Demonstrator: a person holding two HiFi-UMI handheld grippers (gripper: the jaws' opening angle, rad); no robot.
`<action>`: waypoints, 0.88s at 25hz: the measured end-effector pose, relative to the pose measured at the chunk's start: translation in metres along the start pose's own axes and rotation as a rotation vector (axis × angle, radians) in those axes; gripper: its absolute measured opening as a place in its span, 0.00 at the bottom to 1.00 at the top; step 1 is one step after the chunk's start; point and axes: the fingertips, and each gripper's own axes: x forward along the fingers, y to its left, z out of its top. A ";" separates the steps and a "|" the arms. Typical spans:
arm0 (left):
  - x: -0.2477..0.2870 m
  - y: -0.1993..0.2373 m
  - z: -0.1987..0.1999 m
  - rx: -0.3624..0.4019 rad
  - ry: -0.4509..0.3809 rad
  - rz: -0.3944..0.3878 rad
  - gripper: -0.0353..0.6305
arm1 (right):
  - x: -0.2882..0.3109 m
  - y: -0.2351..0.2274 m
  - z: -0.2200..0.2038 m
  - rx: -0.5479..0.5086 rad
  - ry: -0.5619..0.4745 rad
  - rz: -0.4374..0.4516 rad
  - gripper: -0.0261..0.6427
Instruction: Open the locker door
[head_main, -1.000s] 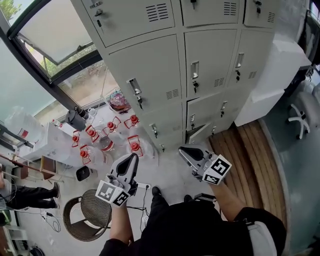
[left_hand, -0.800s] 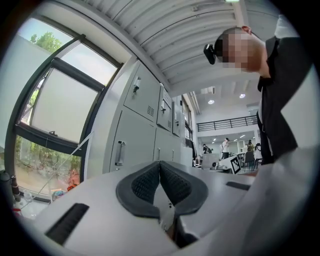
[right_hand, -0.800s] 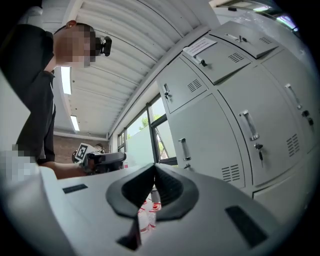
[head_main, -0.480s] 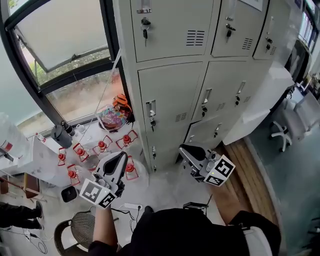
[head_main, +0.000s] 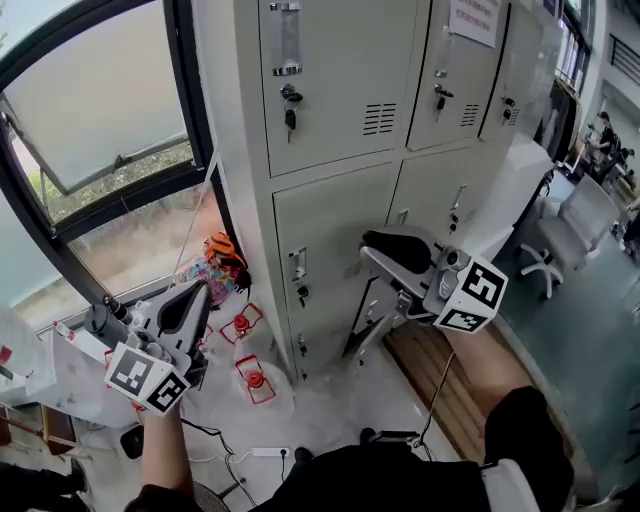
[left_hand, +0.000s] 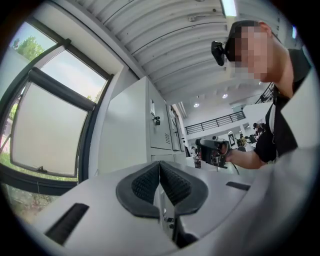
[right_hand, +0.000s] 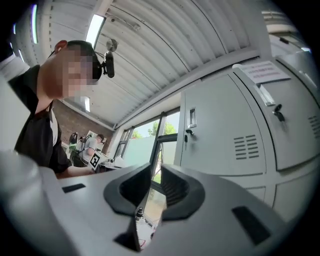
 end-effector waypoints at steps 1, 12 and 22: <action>0.008 0.003 0.011 0.021 0.003 -0.003 0.08 | 0.004 -0.008 0.014 0.002 -0.006 0.014 0.12; 0.082 -0.028 0.115 0.040 -0.014 -0.159 0.08 | 0.057 -0.067 0.139 -0.248 0.071 0.101 0.16; 0.106 -0.012 0.187 0.151 -0.055 -0.093 0.08 | 0.119 -0.080 0.161 -0.259 0.148 0.096 0.21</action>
